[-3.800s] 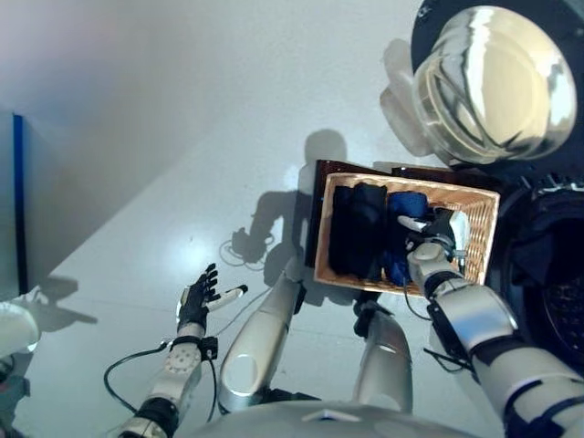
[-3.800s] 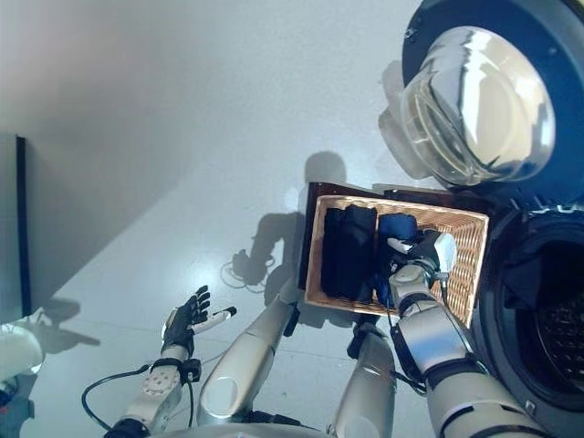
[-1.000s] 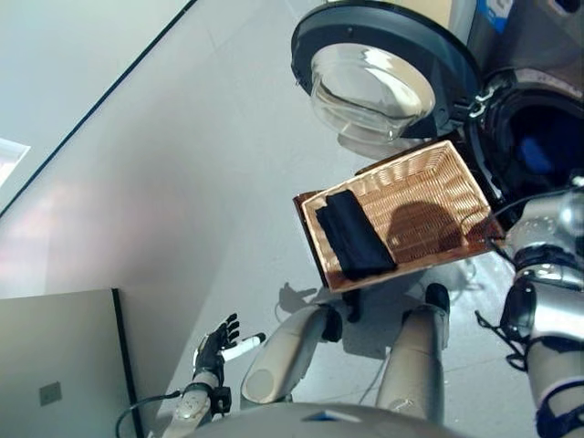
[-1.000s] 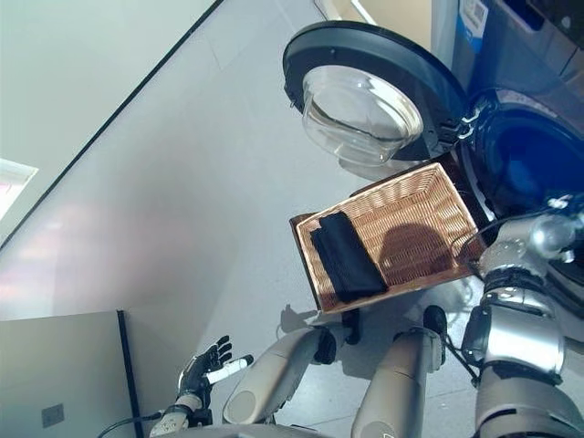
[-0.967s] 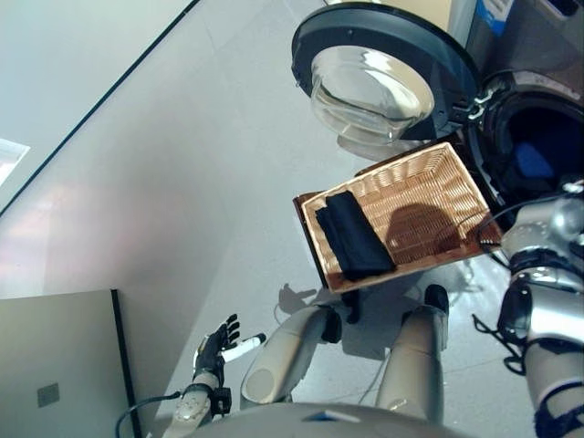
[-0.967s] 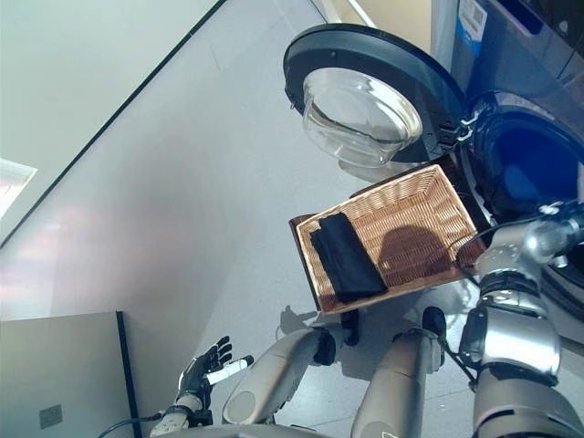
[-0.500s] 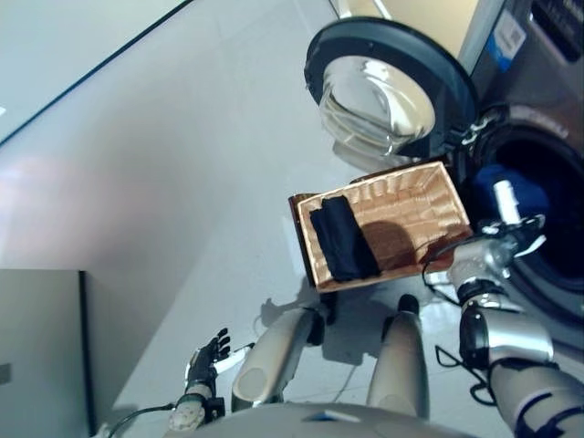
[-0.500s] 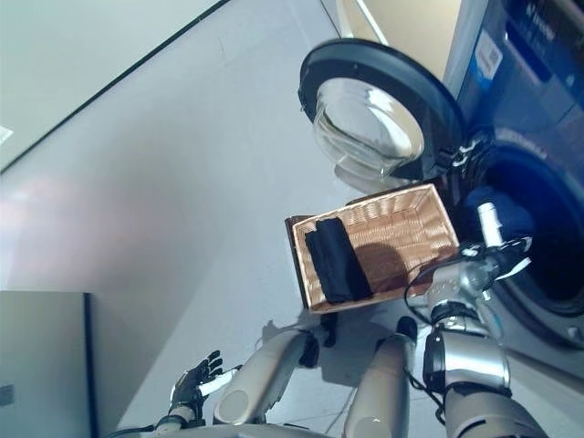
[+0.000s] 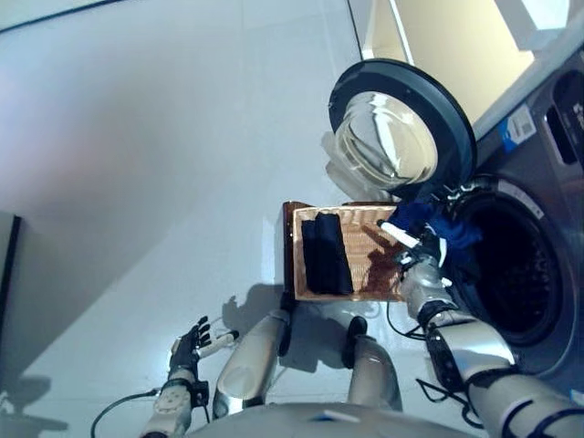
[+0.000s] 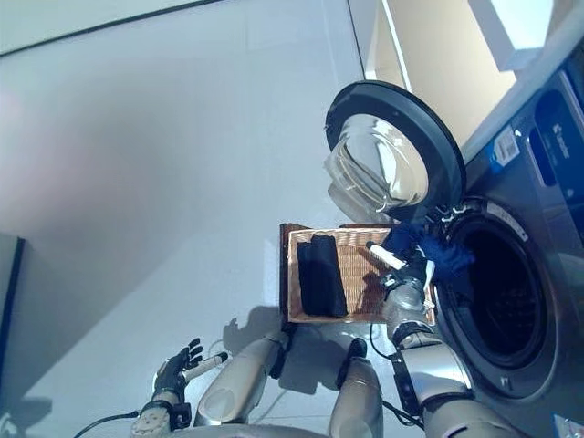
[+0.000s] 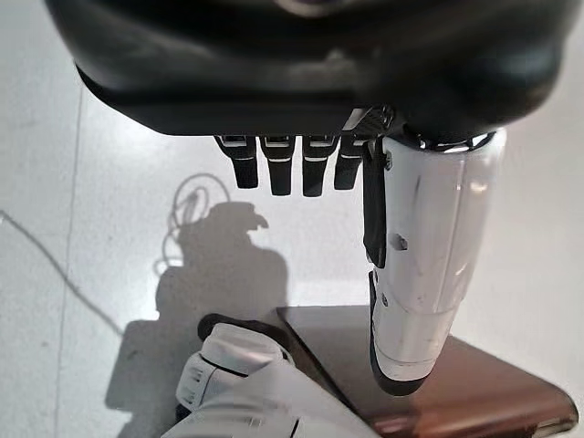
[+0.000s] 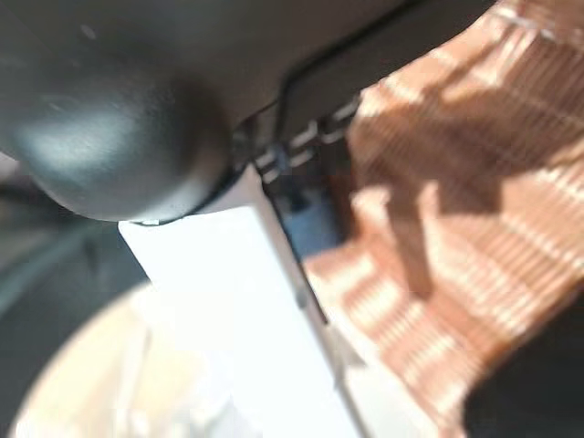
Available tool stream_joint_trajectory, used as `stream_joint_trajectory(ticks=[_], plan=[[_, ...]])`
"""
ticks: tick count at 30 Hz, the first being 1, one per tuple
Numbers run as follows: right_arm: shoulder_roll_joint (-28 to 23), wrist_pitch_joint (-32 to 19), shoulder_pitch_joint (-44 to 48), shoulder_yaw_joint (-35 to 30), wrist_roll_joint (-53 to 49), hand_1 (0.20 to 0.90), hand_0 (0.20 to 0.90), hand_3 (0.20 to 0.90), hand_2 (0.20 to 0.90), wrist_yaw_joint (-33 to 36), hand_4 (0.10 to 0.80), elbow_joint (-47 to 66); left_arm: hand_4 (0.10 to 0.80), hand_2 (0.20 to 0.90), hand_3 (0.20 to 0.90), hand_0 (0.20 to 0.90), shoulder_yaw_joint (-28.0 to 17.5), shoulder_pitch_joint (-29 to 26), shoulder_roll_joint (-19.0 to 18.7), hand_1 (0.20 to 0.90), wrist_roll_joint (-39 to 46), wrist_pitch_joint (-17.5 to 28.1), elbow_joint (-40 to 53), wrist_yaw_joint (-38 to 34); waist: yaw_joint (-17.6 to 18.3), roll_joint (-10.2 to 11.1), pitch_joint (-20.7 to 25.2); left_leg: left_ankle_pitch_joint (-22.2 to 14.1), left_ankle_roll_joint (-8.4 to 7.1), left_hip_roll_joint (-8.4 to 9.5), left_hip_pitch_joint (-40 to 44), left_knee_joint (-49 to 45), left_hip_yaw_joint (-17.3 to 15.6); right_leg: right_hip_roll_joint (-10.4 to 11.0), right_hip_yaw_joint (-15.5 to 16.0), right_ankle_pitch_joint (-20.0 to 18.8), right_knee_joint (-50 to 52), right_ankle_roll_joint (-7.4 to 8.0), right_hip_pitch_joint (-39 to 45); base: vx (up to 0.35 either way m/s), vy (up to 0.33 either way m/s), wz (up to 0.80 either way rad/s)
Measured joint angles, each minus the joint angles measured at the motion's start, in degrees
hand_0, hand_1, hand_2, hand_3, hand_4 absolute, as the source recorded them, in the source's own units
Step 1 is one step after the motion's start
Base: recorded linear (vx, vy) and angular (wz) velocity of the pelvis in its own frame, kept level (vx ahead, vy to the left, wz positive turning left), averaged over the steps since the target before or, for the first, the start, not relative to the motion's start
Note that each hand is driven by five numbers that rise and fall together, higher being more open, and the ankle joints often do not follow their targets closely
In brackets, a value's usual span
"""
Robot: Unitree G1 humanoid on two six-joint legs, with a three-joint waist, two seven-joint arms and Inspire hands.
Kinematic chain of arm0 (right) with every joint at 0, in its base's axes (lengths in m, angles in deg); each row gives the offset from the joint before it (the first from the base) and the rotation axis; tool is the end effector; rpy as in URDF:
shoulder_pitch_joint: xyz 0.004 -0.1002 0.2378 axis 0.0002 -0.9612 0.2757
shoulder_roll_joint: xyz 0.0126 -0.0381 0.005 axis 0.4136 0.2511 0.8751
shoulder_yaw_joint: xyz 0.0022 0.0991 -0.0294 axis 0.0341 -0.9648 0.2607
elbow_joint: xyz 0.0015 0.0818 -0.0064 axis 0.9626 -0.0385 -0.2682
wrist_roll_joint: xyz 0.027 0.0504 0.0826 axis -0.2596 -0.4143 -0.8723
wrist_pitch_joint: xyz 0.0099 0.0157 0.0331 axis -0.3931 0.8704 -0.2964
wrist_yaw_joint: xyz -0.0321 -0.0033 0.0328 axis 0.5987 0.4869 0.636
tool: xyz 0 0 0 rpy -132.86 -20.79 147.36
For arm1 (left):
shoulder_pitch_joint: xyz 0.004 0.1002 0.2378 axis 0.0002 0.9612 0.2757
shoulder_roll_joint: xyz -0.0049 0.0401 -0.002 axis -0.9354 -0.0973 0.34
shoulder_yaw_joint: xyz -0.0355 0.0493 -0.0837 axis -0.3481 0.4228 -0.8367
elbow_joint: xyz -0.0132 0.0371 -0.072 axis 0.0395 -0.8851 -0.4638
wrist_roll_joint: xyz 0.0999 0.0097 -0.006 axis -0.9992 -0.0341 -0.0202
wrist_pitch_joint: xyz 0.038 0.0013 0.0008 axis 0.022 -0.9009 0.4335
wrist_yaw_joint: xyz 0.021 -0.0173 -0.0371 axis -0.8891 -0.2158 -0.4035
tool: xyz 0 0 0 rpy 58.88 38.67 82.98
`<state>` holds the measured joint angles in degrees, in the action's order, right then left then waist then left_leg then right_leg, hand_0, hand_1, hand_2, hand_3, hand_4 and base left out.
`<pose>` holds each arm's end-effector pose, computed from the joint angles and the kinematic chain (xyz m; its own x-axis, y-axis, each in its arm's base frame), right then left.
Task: Pick up the clothes and place them into the washing machine
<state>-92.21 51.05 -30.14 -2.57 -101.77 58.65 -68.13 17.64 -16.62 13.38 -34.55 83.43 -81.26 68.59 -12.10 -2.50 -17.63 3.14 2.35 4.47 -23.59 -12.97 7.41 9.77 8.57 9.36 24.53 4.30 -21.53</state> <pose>0.2672 -0.2205 -0.0126 0.7413 -0.5106 -0.4356 0.5338 0.8420 -0.0784 0.0858 0.2091 -0.1054 0.6678 0.2354 -0.7061 -0.1810 0.9716 0.1527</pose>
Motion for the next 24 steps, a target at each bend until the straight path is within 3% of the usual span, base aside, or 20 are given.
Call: stream_joint_trajectory(ticks=[5,12,24], plan=[[1.4,0.0,0.1,0.0,-0.2,0.9,0.9,0.9,0.9,0.2,0.8,-0.8,0.8,0.9,0.9,0.9,-0.1,-0.3,-1.8,0.9,-0.6,-0.2,0.1,-0.4,-1.3,2.4,-0.1,0.1,-0.21,0.48,-0.5,0.1,2.2,0.1,2.1,-0.1,-1.5,0.12,1.4,0.006,-0.017,0.22],[1.6,0.0,0.5,0.1,0.7,0.9,0.9,0.9,0.9,0.7,0.8,-0.9,0.8,0.9,0.9,0.9,-2.0,-0.5,-3.8,0.9,-2.4,-0.8,0.1,-1.6,-1.6,2.7,-0.2,0.0,-0.03,0.63,-0.9,0.1,2.4,0.2,2.9,-0.7,-3.4,0.35,2.1,0.019,0.031,0.05],[1.2,4.9,-2.1,7.2,24.0,0.9,0.9,0.9,0.9,5.1,0.8,-1.0,0.8,0.9,0.9,0.9,-2.3,-1.3,-3.6,0.9,-4.6,-0.7,-0.6,-3.1,-1.0,3.7,0.0,-0.5,0.5,0.2,3.5,2.1,0.1,-0.2,0.5,-2.5,-7.4,1.15,6.1,0.071,0.001,-0.11]])
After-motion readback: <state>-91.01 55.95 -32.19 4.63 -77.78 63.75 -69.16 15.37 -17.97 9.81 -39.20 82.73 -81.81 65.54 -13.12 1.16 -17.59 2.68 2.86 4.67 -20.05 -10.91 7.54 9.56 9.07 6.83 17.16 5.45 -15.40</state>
